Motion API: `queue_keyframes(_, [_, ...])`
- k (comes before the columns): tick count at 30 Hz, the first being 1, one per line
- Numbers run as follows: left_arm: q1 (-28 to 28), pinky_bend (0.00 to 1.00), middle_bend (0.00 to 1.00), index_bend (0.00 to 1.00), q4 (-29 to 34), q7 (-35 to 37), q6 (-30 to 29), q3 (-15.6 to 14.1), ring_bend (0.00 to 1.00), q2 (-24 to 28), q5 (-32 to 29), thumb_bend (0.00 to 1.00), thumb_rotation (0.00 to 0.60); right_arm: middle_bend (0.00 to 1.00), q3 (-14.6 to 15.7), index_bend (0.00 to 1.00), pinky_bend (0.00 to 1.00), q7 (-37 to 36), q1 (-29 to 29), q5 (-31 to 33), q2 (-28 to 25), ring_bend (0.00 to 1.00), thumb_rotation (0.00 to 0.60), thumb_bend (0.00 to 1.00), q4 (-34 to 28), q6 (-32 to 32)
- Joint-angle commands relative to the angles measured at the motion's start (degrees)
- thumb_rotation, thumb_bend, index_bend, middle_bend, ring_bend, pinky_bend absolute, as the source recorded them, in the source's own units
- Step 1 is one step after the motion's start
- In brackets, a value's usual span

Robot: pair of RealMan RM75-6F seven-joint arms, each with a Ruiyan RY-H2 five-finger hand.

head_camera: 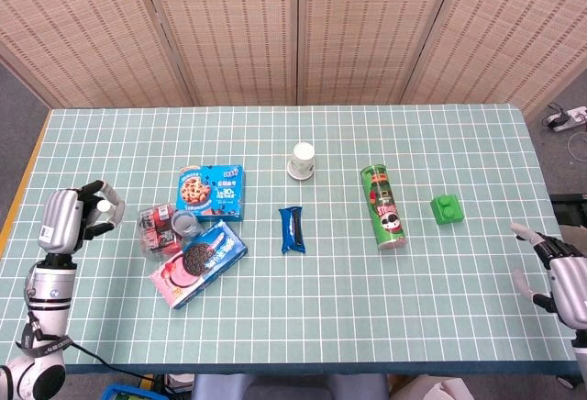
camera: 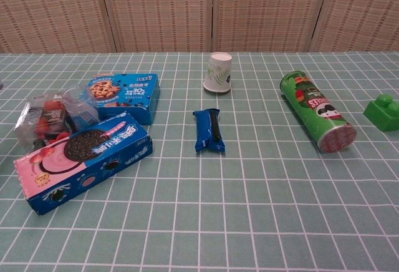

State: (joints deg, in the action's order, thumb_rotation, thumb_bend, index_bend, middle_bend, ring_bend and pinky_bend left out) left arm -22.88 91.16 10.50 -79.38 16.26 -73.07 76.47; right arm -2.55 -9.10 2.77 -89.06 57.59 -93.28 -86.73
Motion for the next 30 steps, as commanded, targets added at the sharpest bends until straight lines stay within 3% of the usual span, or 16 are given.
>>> queue_keyframes(1, [0.0, 1.00, 1.00, 0.81, 3.6, 6.0, 2.4, 1.3, 1.00, 1.4, -2.3, 0.58, 0.600, 0.30, 0.0, 0.20, 0.37, 0.1, 0.0, 0.0, 0.0, 0.29, 0.600, 0.36, 0.0, 0.1])
queue_keyframes(4, [0.0, 1.00, 1.00, 0.81, 6.4, 9.2, 3.0, 3.2, 1.00, 1.9, -4.7, 0.58, 0.600, 0.30, 0.0, 0.20, 0.37, 0.1, 0.1, 0.1, 0.0, 0.29, 0.600, 0.36, 0.0, 0.2])
queue_keyframes(9, [-0.8, 1.00, 1.00, 0.81, 9.9, 8.1, 1.6, 5.5, 1.00, 1.0, -6.6, 0.58, 0.600, 0.30, 0.0, 0.20, 0.37, 0.0, 0.1, 0.1, 0.0, 0.29, 0.600, 0.36, 0.0, 0.3])
queue_keyframes(30, [-6.1, 1.00, 1.00, 0.81, 9.4, -0.5, 3.6, 5.9, 1.00, -6.4, -8.8, 0.58, 0.600, 0.30, 0.0, 0.20, 0.37, -2.1, -0.1, -0.1, -0.6, 0.29, 0.600, 0.36, 0.4, -0.3])
